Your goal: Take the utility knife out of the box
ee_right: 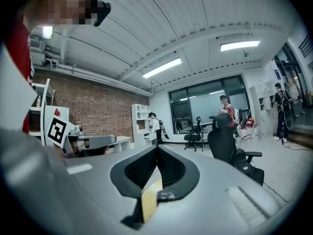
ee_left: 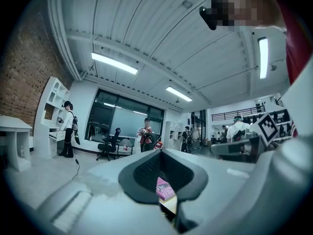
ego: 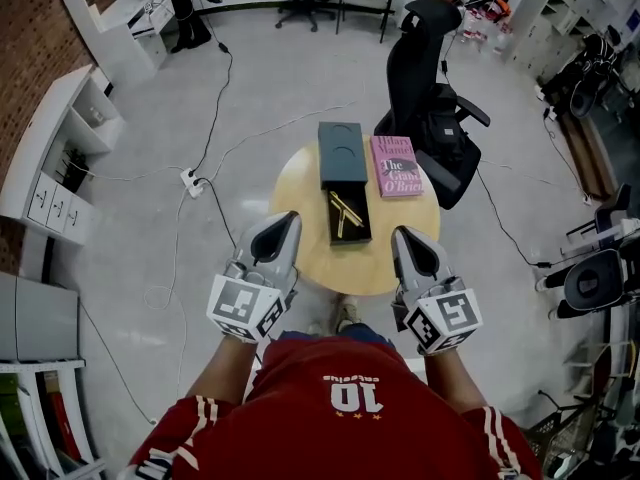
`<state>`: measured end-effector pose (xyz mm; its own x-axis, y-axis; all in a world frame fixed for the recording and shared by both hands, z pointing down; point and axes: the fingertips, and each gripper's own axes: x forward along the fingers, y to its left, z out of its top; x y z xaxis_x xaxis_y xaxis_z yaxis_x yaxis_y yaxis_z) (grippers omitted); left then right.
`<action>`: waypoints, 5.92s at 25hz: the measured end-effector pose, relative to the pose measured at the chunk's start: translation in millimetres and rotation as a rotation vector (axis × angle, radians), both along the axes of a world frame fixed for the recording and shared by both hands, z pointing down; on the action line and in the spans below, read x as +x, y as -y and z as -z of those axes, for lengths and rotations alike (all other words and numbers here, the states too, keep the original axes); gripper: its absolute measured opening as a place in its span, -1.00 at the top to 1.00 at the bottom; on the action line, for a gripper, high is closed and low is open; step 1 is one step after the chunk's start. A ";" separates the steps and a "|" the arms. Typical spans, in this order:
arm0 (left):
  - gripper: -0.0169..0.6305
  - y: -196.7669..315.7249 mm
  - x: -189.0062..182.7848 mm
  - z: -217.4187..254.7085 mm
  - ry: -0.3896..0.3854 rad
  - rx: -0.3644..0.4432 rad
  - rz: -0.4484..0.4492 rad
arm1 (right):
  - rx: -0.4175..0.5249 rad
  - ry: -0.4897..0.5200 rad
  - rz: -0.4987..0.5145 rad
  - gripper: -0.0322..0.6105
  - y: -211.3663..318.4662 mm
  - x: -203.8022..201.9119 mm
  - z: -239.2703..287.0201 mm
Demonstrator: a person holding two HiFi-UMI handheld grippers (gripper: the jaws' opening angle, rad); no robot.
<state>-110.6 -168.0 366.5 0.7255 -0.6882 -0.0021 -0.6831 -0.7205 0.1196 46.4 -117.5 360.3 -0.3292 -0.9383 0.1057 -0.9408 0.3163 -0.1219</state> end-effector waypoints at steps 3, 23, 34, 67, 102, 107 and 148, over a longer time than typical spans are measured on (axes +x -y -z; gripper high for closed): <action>0.94 6.8 -6.9 -6.2 0.005 -0.007 0.016 | 0.007 -0.008 0.013 0.88 10.9 -2.2 -0.7; 0.94 31.8 -3.4 9.4 0.024 0.018 0.033 | -0.004 -0.009 0.043 0.51 59.5 3.9 -15.2; 0.94 39.6 -8.3 -7.1 0.035 -0.014 0.043 | -0.138 -0.082 0.073 0.50 92.9 -2.4 -88.1; 0.94 87.2 -13.8 -65.7 0.061 -0.192 0.097 | -0.759 -0.462 0.171 0.42 177.9 -10.9 -402.5; 0.94 83.4 -34.0 -65.4 0.054 -0.182 0.128 | -0.720 -0.496 0.085 0.78 191.7 -4.8 -387.1; 0.94 72.2 -33.7 -56.2 0.049 -0.161 0.112 | -0.662 -0.457 0.065 0.78 191.2 -5.4 -362.6; 0.94 10.2 5.6 5.3 -0.001 0.021 -0.033 | 0.093 -0.096 -0.040 0.78 32.6 17.9 13.5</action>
<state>-105.0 -178.2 361.1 0.7478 -0.6637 -0.0170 -0.6588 -0.7449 0.1055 64.3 -150.1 346.8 -0.2840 -0.9577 0.0472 -0.9588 0.2842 -0.0022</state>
